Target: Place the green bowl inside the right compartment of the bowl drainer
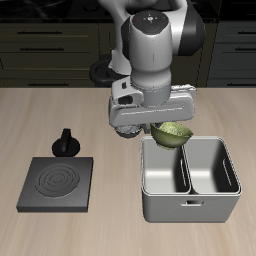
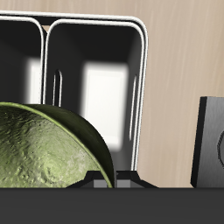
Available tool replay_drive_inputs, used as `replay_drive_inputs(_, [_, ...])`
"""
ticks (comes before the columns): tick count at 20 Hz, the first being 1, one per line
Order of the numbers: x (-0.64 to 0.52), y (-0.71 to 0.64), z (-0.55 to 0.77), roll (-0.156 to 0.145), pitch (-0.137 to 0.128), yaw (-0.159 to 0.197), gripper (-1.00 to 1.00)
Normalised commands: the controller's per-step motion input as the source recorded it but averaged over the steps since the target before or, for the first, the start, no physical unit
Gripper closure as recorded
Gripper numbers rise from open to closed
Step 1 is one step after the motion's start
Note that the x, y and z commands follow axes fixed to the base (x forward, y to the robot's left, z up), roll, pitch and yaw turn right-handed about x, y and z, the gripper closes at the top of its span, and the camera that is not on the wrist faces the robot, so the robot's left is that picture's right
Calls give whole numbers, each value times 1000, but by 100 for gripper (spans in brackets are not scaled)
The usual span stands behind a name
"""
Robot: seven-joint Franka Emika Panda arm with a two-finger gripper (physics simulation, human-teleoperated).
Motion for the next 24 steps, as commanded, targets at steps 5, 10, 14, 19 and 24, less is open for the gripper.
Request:
replay_drive_inputs(5, [-2, 46, -235, 11, 35, -3, 100])
replay_drive_inputs(10, [-69, -52, -126, -8, 22, -3, 100])
replay_drive_inputs(14, [-45, -158, -102, -103, 31, 64, 100])
replay_drive_inputs(19, [-109, -90, -61, -40, 22, 4, -100])
replay_drive_inputs(24, [-190, 17, 67, 3, -12, -5, -100])
